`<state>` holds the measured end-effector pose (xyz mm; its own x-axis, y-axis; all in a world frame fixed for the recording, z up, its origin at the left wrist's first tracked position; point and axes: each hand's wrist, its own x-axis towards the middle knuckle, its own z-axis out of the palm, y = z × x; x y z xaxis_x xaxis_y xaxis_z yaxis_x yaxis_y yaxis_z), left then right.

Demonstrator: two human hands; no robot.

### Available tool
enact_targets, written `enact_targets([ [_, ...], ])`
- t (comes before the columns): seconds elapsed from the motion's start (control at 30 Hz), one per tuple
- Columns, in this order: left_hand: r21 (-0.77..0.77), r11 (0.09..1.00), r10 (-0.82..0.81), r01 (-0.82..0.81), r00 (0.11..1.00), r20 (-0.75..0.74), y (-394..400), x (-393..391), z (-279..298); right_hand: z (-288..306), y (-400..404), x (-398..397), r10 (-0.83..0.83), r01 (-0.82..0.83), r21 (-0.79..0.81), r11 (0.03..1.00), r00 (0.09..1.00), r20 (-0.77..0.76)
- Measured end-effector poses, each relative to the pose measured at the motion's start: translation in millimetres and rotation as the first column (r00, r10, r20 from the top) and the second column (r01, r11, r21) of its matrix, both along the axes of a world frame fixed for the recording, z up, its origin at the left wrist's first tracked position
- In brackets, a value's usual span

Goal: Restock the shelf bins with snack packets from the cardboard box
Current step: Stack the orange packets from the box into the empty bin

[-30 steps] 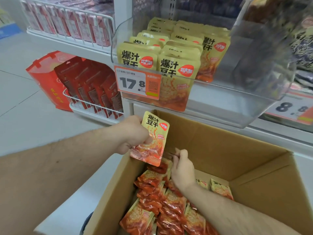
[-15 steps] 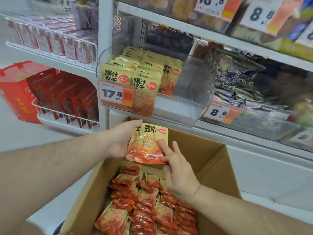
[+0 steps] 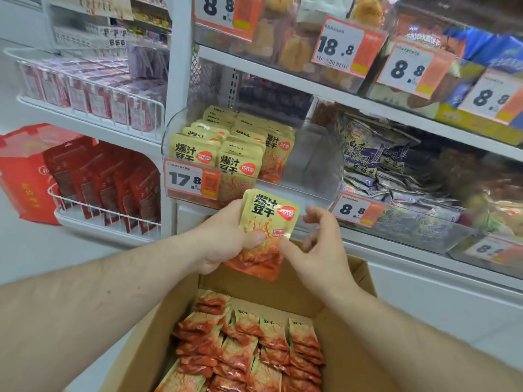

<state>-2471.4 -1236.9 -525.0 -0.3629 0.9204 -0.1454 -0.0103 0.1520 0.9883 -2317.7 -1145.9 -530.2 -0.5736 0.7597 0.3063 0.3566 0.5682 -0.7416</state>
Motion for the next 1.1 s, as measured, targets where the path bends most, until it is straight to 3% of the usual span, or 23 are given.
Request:
enact_targets([
  [0.07,0.014,0.997,-0.071,0.071,0.997,0.001,2.3,1.0,3.9,12.3,10.2,-4.7,0.109,-0.101,-0.259,0.96,0.994,0.015],
  [0.17,0.008,0.987,-0.161,0.161,0.987,-0.003,5.1,3.9,9.3,22.7,17.8,-4.3,0.179,-0.175,-0.45,0.876,0.983,-0.034],
  [0.4,-0.03,0.968,-0.249,0.249,0.947,-0.205,15.1,0.4,18.8,34.7,24.7,-7.1,0.151,-0.171,-0.574,0.801,0.985,-0.082],
  [0.47,0.007,0.986,-0.151,0.166,0.913,-0.378,19.2,-4.2,23.2,54.5,28.5,-11.7,0.122,-0.15,-0.527,0.837,0.989,-0.087],
  [0.5,0.036,0.997,-0.041,0.072,0.841,-0.539,20.9,-8.2,24.7,66.7,33.9,-14.7,0.083,-0.126,-0.471,0.873,0.99,-0.112],
  [0.53,0.091,0.995,0.091,-0.036,0.685,-0.723,21.8,-12.1,25.8,78.7,42.5,-18.1,0.025,-0.085,-0.405,0.91,0.988,-0.151],
  [0.57,0.16,0.982,0.19,-0.104,0.465,-0.865,22.0,-15.5,26.5,91.6,50.8,-23.1,-0.043,-0.029,-0.357,0.934,0.981,-0.191],
  [0.6,0.186,0.975,0.213,-0.121,0.27,-0.939,22.6,-19.0,25.5,102.1,62.0,-29.4,-0.1,0.021,-0.33,0.944,0.97,-0.224],
  [0.63,0.163,0.979,0.181,-0.122,0.147,-0.972,23.7,-21.4,24.1,109.3,74.6,-38.5,-0.139,0.057,-0.324,0.944,0.962,-0.236],
  [0.73,-0.03,0.987,-0.027,-0.16,0.016,-0.999,29.7,-23.8,13.4,105.9,113.8,-75.6,-0.202,0.136,-0.313,0.94,0.961,-0.19],
  [0.8,-0.094,0.977,-0.1,-0.194,-0.023,-0.995,33.4,-25.0,9.0,89.2,137.2,-100.5,-0.227,0.2,-0.261,0.945,0.971,-0.078],
  [0.9,-0.111,0.963,-0.118,-0.246,-0.012,-0.993,36.4,-29.7,4.7,60.5,163.0,-128.7,-0.226,0.233,-0.279,0.932,0.972,0.057],
  [1.1,-0.128,0.962,-0.117,-0.24,0.061,-0.991,35.9,-38.6,-4.0,32.5,190.2,-156.4,-0.299,0.322,-0.35,0.88,0.947,0.12],
])
